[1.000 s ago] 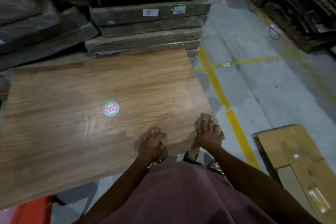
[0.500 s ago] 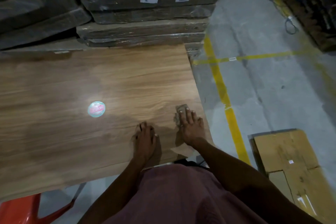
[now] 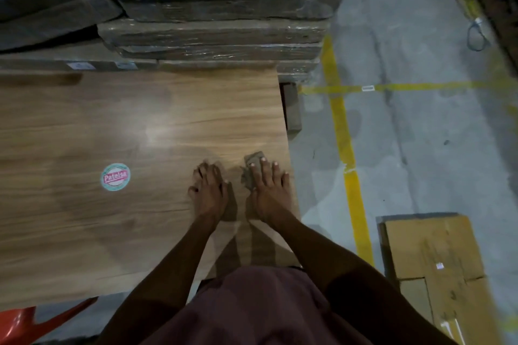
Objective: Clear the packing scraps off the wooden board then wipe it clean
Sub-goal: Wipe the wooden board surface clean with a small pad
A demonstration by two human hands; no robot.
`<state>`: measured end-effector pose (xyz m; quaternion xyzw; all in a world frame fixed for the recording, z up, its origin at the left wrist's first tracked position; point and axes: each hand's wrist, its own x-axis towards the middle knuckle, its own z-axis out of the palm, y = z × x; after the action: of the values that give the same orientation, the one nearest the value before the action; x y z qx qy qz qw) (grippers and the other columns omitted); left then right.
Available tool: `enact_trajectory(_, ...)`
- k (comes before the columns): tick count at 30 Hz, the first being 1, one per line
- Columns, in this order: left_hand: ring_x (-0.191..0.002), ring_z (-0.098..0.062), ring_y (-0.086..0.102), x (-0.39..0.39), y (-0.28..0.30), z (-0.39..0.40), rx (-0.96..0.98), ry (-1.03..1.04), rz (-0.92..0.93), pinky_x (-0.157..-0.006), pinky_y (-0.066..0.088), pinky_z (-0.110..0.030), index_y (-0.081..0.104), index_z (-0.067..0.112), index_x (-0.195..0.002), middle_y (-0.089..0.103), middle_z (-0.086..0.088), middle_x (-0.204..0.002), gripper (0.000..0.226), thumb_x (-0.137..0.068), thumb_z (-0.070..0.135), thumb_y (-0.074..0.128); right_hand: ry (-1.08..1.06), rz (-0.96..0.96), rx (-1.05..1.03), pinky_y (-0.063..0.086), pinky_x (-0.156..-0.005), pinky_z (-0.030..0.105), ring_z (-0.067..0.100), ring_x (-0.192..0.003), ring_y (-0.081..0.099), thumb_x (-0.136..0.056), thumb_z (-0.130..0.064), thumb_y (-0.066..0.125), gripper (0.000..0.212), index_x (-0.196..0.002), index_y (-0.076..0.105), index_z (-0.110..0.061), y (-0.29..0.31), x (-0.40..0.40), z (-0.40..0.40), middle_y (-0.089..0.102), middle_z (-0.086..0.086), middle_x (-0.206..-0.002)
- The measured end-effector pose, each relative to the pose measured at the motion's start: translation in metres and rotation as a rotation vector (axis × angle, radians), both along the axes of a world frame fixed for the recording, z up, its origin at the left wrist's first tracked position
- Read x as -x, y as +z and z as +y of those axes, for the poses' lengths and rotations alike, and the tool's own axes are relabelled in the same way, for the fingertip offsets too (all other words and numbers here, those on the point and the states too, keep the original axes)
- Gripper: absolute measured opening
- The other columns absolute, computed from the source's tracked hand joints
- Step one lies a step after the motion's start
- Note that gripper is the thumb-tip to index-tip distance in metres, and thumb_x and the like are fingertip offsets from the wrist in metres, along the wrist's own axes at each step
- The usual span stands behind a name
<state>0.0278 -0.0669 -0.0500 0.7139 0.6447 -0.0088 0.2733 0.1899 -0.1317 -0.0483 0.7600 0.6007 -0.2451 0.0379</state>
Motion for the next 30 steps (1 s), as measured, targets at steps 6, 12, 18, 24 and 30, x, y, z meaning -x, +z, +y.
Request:
enact_trajectory(6,-0.152,-0.035,0.014,0.001,0.003,0.031,-0.010,0.059,0.018,-0.118,0.021,-0.055,0.023,0.007,-0.155,0.018,-0.016,-0.165,0.070,-0.101,0.044,0.046,-0.245,-0.048,-0.025,0.002,-0.123,0.063,0.038,-0.155,-0.014,-0.101,-0.035,0.035,0.074,-0.162,-0.007,-0.027,-0.011,-0.043,0.030,-0.016,0.007,-0.170)
enact_trajectory(12,-0.156,-0.032,-0.002,0.006,-0.010,0.030,-0.049,-0.079,0.172,-0.125,0.004,-0.049,0.009,0.008,-0.160,-0.001,-0.015,-0.168,0.090,-0.094,0.068,0.021,0.040,0.035,-0.151,0.003,-0.123,0.063,0.040,-0.156,-0.008,-0.097,-0.039,0.040,0.077,-0.162,-0.001,-0.029,-0.016,-0.034,0.061,-0.007,0.009,-0.171)
enact_trajectory(18,-0.155,-0.033,-0.009,0.007,-0.014,0.035,-0.015,-0.125,0.212,-0.126,0.003,-0.052,0.003,0.008,-0.160,-0.010,-0.015,-0.168,0.091,-0.095,0.069,0.019,0.066,-0.021,-0.197,0.012,-0.123,0.062,0.036,-0.157,-0.001,-0.098,-0.036,0.038,0.074,-0.163,0.003,-0.028,-0.023,-0.055,0.089,0.000,0.007,-0.171)
enact_trajectory(24,-0.155,-0.035,-0.011,0.009,-0.015,0.036,0.006,-0.142,0.217,-0.125,0.002,-0.053,0.006,0.007,-0.160,-0.012,-0.016,-0.167,0.092,-0.095,0.070,0.019,-0.311,-0.035,-0.141,0.005,-0.121,0.063,0.041,-0.156,-0.006,-0.098,-0.033,0.035,0.075,-0.163,-0.002,-0.023,-0.019,-0.046,0.137,-0.007,0.012,-0.171)
enact_trajectory(30,-0.151,-0.037,-0.023,0.014,-0.013,0.048,0.132,-0.217,0.184,-0.119,-0.011,-0.052,-0.006,0.007,-0.159,-0.023,-0.020,-0.163,0.114,-0.081,0.086,0.019,0.238,-0.039,-0.225,0.012,-0.121,0.065,0.038,-0.156,0.006,-0.095,-0.039,0.036,0.070,-0.161,0.017,-0.026,-0.024,-0.065,0.172,0.007,0.008,-0.171)
